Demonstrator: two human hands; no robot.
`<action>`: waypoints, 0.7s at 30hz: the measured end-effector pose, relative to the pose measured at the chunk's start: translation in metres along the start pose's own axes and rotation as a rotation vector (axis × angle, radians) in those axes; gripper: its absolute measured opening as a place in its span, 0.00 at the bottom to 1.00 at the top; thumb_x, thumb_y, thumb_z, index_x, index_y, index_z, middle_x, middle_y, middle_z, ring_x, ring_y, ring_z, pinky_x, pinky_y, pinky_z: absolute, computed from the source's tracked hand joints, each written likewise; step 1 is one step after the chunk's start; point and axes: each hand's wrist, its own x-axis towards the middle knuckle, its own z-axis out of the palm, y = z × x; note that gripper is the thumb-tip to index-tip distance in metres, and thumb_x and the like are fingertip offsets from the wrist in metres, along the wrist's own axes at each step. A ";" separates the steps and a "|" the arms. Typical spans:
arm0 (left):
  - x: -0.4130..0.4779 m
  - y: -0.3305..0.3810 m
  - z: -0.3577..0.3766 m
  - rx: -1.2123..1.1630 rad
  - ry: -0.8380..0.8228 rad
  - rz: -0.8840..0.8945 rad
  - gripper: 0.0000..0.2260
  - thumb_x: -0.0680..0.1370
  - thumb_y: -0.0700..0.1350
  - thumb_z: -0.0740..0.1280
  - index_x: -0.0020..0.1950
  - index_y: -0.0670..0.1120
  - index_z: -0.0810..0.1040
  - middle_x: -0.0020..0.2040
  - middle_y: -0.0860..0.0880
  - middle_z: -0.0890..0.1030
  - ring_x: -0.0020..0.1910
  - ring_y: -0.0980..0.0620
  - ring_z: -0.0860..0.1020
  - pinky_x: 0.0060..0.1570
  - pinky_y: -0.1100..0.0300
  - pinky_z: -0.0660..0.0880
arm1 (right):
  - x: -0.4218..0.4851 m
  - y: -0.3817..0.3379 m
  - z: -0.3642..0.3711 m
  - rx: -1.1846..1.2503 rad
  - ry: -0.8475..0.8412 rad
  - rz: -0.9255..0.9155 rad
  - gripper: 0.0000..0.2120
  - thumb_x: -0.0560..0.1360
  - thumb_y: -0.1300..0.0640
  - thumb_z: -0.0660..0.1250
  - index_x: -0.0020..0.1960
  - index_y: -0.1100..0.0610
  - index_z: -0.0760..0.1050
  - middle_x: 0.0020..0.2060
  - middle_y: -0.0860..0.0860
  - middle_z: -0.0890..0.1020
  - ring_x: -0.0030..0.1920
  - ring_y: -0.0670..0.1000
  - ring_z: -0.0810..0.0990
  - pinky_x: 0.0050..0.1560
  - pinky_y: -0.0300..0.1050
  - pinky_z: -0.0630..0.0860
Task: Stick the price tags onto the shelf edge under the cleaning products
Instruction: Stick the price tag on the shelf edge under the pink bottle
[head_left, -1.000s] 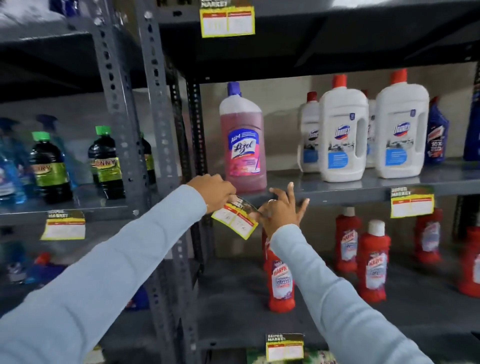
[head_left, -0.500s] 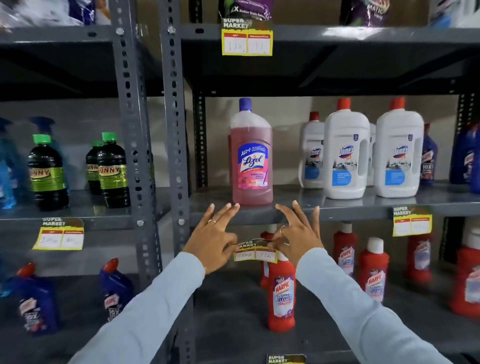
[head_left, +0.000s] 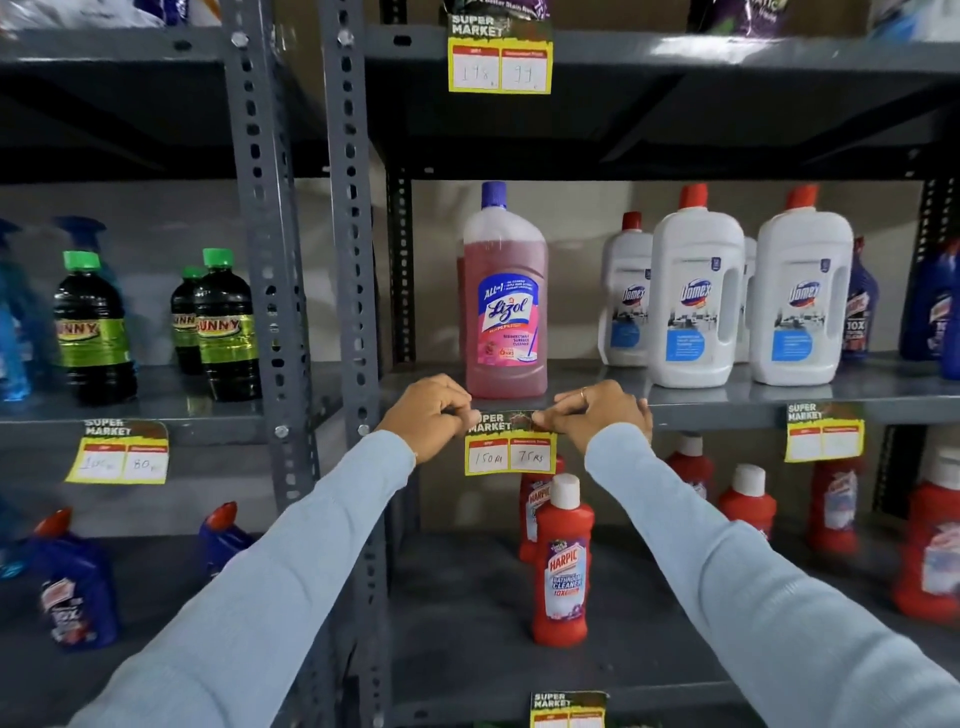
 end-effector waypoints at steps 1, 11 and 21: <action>0.001 0.000 0.000 0.004 0.006 -0.002 0.11 0.72 0.41 0.69 0.30 0.41 0.78 0.48 0.48 0.80 0.46 0.51 0.77 0.52 0.55 0.72 | 0.001 0.000 0.003 0.002 0.021 0.009 0.10 0.64 0.44 0.74 0.27 0.44 0.79 0.45 0.45 0.85 0.54 0.52 0.79 0.72 0.61 0.55; -0.002 -0.010 0.011 0.053 0.117 0.066 0.13 0.73 0.48 0.69 0.30 0.47 0.71 0.48 0.50 0.80 0.50 0.51 0.75 0.52 0.52 0.72 | 0.005 0.012 0.024 -0.039 0.274 -0.073 0.13 0.61 0.37 0.72 0.25 0.42 0.73 0.36 0.40 0.83 0.44 0.47 0.78 0.71 0.57 0.56; 0.004 0.003 -0.003 -0.178 0.077 -0.066 0.18 0.70 0.36 0.72 0.55 0.48 0.71 0.44 0.50 0.85 0.46 0.52 0.81 0.53 0.56 0.74 | 0.016 0.006 -0.007 0.075 0.028 -0.042 0.09 0.64 0.52 0.76 0.37 0.45 0.76 0.32 0.41 0.84 0.38 0.44 0.80 0.46 0.44 0.75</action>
